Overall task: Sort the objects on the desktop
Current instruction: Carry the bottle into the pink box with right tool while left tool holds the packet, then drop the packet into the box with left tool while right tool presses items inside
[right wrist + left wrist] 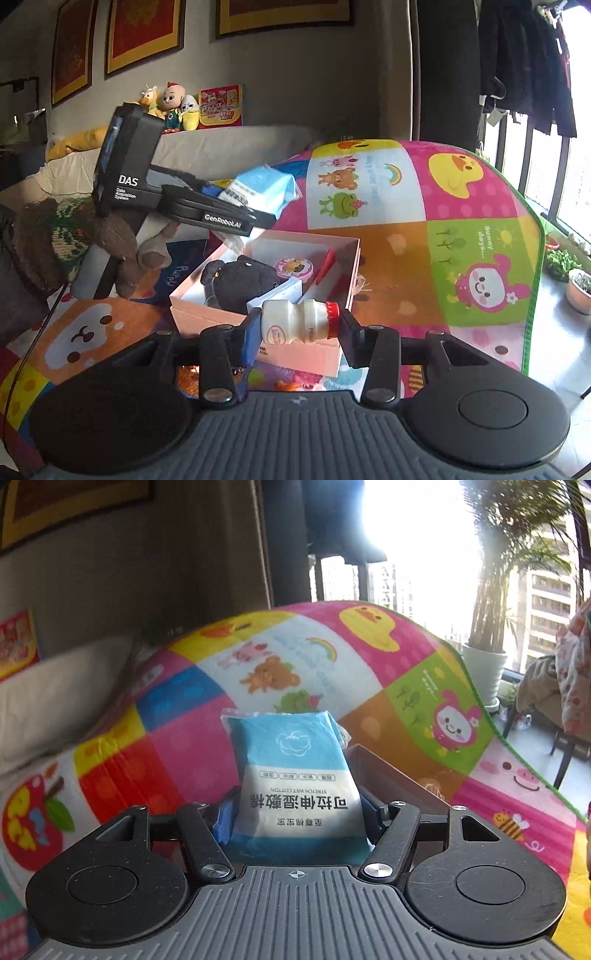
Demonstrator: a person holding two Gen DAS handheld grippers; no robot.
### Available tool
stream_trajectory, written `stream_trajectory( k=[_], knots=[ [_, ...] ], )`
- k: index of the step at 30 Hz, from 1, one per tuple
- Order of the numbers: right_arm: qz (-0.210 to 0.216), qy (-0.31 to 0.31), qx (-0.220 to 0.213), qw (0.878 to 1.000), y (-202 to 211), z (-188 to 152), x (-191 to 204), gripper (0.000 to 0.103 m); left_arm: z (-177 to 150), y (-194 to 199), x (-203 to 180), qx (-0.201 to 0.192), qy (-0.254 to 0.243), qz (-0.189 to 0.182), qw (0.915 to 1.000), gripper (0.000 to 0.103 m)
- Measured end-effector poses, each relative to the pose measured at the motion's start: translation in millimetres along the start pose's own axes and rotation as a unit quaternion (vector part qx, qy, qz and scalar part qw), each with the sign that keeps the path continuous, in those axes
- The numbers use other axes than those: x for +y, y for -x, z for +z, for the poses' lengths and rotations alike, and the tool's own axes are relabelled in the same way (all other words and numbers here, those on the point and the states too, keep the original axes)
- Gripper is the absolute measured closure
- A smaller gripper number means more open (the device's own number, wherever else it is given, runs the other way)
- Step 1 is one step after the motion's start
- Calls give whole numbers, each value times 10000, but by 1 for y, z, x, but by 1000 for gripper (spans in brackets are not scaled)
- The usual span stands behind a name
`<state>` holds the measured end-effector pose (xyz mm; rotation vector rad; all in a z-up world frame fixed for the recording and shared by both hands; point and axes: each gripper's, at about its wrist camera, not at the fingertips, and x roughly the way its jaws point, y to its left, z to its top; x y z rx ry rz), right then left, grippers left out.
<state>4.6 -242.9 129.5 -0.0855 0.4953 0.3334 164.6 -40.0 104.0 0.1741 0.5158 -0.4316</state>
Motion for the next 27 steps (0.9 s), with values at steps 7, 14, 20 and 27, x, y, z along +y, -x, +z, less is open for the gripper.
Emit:
stream_trajectory(
  k=[7,14,20,27],
  knots=[
    [27,3,118,9999,-49,44,-9,60,-16,31,7,-284,144,-197,9993,48],
    [-11,-407,225,9989,-81,61,-11,40,-48,70,24,-405,737,111,9964,29],
    [259,-649,452,9965,-106,79,-2,38,-117,84,27,-273,1688,224,9850,20],
    [433,-789,1161,9891,-180,99,38,62,-149,91,25,-258,2071,-137,9779,11]
  ],
)
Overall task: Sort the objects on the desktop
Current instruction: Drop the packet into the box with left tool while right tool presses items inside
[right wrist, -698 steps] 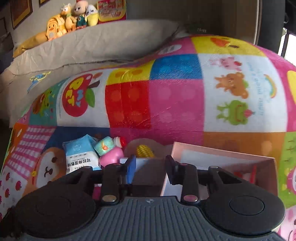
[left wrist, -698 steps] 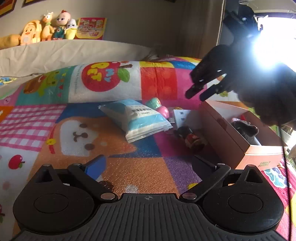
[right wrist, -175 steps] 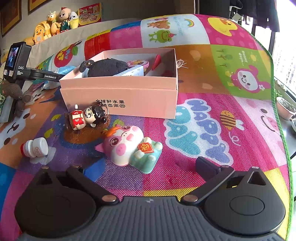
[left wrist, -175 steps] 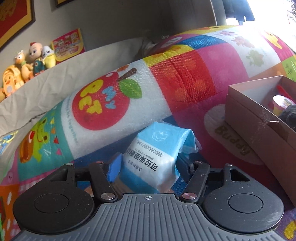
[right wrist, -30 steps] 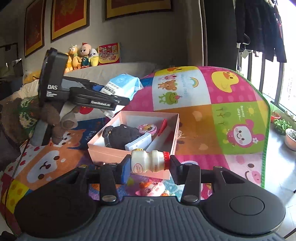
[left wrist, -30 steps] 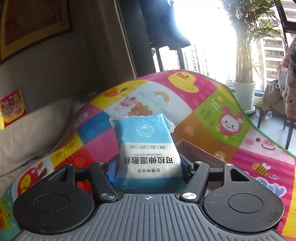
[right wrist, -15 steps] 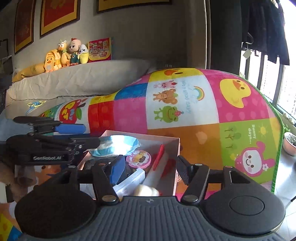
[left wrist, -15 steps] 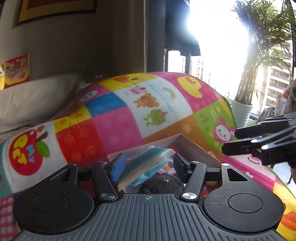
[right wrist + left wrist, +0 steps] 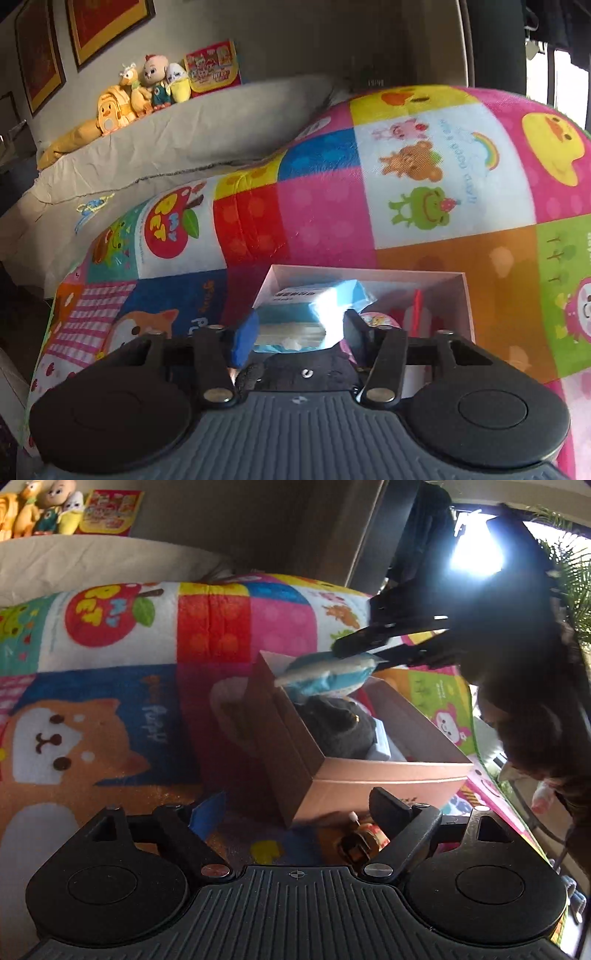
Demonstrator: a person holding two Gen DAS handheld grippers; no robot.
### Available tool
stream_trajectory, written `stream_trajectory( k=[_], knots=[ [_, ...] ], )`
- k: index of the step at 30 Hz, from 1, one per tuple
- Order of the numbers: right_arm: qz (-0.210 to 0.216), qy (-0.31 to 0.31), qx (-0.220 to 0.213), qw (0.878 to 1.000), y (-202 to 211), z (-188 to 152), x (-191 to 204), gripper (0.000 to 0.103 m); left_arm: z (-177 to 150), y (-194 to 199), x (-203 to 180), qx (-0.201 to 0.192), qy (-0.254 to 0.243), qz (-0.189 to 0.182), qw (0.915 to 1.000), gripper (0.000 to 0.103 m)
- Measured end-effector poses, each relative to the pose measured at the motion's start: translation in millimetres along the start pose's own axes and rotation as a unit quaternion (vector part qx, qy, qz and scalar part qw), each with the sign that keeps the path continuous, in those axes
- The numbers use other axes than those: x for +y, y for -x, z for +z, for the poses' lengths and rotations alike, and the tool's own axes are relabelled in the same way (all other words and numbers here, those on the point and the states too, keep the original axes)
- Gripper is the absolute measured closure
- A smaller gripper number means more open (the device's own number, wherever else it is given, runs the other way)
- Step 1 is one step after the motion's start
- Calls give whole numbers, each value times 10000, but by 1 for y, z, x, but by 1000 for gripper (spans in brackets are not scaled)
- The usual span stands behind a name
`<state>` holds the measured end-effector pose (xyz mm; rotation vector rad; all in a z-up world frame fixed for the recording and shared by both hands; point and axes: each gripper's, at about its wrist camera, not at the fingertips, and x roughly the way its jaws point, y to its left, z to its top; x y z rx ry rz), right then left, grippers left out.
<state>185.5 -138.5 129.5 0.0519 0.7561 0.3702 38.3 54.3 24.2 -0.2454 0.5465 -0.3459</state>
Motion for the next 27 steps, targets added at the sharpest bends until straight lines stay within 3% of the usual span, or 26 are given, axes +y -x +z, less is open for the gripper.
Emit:
stream_trajectory(
  k=[1,5,8,14,20,23,27],
  knots=[
    [-110,-6,88,9999,-12,2,3,70,-2,2,-1,-17,-45,-36,10000,9],
    [-582,174,-152,9980,-41,7,8,69,-9,5,-3,-49,-134,-83,9999,9],
    [-404,-410,247,9980,-47,10,-8,69,-11,9,1,-88,-16,-139,9999,8],
    [91,-627,888,9940,-29,-12,-15,69,-12,7,-2,-71,-82,-151,9998,8],
    [-124,-491,829,9953,-46,-11,-9,69,-13,3,-2,-12,-104,-71,9999,7],
    [-159,-516,995,9936,-66,-9,-14,67,-13,4,0,-11,-57,-79,10000,7],
    [-107,-535,1162,9917,-58,-15,-20,67,-12,2,2,26,9,-96,10000,7]
  ],
)
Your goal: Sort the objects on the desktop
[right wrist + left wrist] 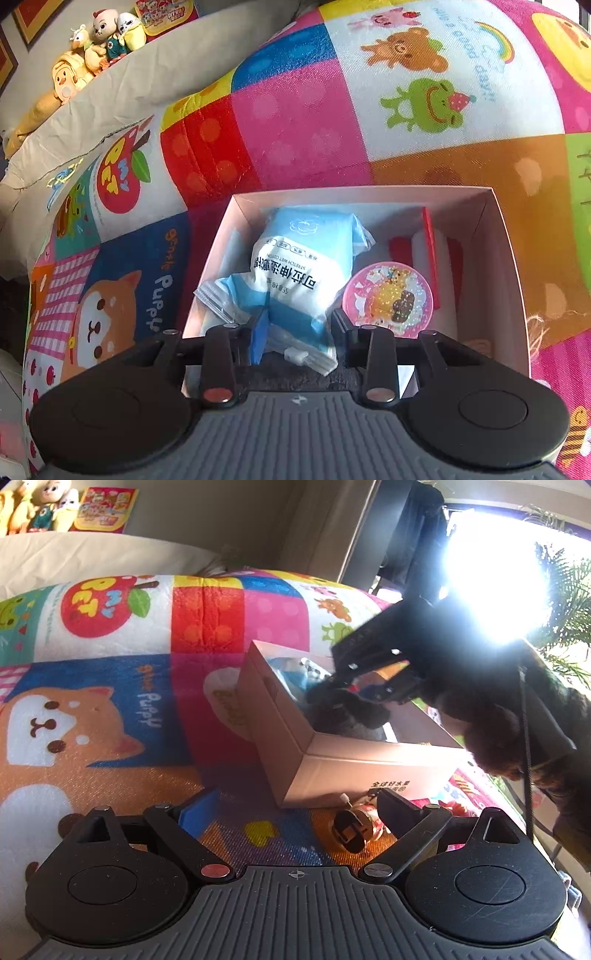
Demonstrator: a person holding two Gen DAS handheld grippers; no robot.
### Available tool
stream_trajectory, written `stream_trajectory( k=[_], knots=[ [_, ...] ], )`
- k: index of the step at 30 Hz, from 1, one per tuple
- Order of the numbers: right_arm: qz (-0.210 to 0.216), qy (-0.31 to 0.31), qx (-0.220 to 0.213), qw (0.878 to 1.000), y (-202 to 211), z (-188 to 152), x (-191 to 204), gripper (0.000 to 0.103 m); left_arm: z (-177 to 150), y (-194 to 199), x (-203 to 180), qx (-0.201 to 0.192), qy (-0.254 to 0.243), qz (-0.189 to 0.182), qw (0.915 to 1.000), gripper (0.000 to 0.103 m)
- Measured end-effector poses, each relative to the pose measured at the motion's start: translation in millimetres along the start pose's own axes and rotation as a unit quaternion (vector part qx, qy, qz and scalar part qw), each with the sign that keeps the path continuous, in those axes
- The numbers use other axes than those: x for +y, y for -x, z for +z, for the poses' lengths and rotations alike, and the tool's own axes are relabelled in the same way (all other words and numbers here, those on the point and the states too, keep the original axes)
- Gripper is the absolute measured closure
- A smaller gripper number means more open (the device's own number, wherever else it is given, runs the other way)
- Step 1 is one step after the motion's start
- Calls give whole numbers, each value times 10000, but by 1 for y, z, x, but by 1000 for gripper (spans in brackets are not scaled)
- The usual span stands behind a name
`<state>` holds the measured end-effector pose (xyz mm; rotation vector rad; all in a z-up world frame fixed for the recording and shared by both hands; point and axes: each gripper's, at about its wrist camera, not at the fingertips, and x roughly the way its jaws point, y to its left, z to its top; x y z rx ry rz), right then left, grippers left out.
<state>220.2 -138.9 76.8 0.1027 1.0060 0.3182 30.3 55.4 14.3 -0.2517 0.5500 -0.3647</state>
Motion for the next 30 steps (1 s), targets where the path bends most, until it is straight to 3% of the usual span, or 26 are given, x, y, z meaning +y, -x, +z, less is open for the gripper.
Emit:
stream_trajectory(
  k=[4,10,14,19,24,26,30],
  knots=[
    [-302,425,-216,9984,19,-9,1,66,0,-1,0,1,-16,0,10000,6],
    [186,242,-970,9948,49,2,-2,66,0,-3,1,37,12,26,10000,6],
    [437,-200,-399,9980,11,5,-8,78,0,-4,1,55,1,43,10000,6],
    [691,-257,-529,9959,29,-3,-13,78,0,-4,5,90,119,49,9999,5],
    [556,140,-1306,9898,98,-45,-30,75,-1,-2,3,19,88,140,9999,5],
    [445,104,-1471,9881,119,-70,-46,66,-2,-1,1,0,43,224,9997,5],
    [-292,-45,-1742,9843,140,-125,-77,63,-3,1,-9,-16,-174,479,9987,5]
  ],
)
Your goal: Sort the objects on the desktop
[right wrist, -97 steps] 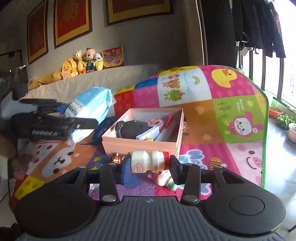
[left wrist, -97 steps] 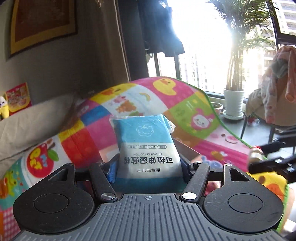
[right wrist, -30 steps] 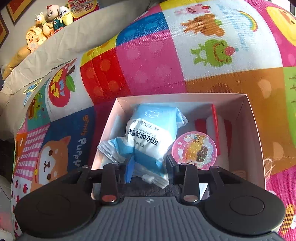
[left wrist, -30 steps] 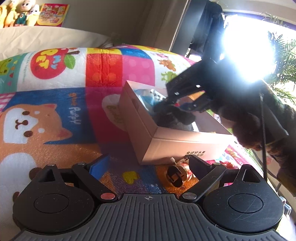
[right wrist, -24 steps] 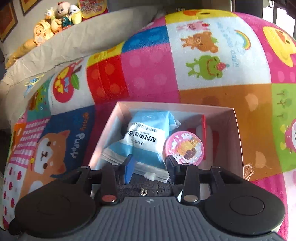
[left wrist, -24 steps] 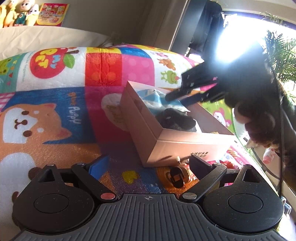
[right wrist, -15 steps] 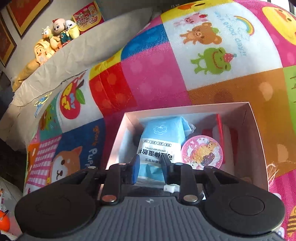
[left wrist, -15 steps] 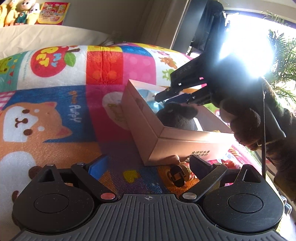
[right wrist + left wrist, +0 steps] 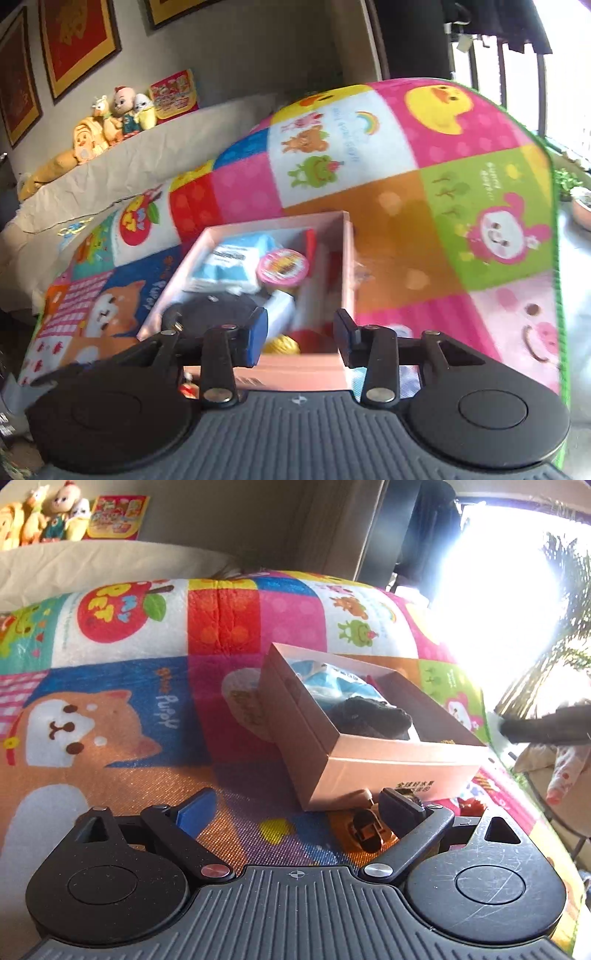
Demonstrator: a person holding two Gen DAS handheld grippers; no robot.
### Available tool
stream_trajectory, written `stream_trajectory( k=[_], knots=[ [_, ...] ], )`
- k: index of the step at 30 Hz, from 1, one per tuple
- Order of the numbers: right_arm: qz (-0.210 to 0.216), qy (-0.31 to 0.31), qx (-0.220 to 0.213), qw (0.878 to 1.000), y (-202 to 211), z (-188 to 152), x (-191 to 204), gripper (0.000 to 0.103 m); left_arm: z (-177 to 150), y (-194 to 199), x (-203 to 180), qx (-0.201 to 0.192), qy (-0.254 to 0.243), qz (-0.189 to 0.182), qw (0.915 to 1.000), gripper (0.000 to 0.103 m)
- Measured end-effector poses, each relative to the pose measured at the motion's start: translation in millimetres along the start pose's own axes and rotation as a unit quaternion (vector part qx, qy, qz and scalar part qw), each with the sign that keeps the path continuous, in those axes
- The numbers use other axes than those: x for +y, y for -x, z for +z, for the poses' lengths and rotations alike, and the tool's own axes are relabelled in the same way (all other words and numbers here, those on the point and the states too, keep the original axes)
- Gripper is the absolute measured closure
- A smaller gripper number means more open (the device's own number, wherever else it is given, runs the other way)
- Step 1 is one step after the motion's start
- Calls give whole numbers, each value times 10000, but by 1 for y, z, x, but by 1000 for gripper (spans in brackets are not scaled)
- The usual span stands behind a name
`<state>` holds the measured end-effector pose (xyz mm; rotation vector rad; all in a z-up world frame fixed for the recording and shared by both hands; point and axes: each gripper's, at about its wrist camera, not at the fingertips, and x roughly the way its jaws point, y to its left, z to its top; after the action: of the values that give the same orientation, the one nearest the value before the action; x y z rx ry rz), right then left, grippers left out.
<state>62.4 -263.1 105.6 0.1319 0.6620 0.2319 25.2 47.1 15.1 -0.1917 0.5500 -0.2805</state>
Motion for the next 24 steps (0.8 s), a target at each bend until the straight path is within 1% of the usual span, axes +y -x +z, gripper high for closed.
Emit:
stream_trajectory(
  k=[2,4,5,6,8,11,13,14,15,16,19,21,24],
  knots=[
    [-231,-233,7,9995,9,-26,-16,58,-3,2,-9,83,-103,-27,9999,5],
    [-309,-403,0,9987,19,-54,-25,58,-7,4,-22,210,-149,-178,9995,5],
    [-318,-410,-37,9986,25,-68,-25,54,-9,4,-30,278,-248,-237,9990,5],
    [-323,-351,-75,9988,29,-80,-23,52,-11,3,-39,336,-385,-267,9983,5],
    [-361,-83,-140,9992,36,-103,-15,40,-13,0,-56,406,-645,-205,9969,5],
    [-446,279,-161,9985,37,-126,-4,36,-9,-8,-71,512,-796,-4,9955,6],
    [-536,370,-251,9976,38,-136,-3,34,-7,-12,-76,603,-762,51,9953,9],
    [-616,387,-342,9968,39,-140,-3,28,-6,-14,-79,644,-753,69,9951,11],
    [-686,376,-421,9960,40,-142,-4,25,-5,-17,-82,681,-745,55,9949,14],
    [-695,320,-485,9959,41,-144,-6,23,-5,-19,-84,724,-704,26,9949,16],
    [-583,112,-575,9966,44,-143,-14,12,-1,-30,-86,930,-373,-61,9949,20],
    [-581,30,-558,9967,43,-143,-16,10,0,-38,-90,958,-330,33,9949,21],
    [-567,54,-591,9966,43,-145,-15,7,2,-45,-98,951,-484,148,9942,30]
  ],
)
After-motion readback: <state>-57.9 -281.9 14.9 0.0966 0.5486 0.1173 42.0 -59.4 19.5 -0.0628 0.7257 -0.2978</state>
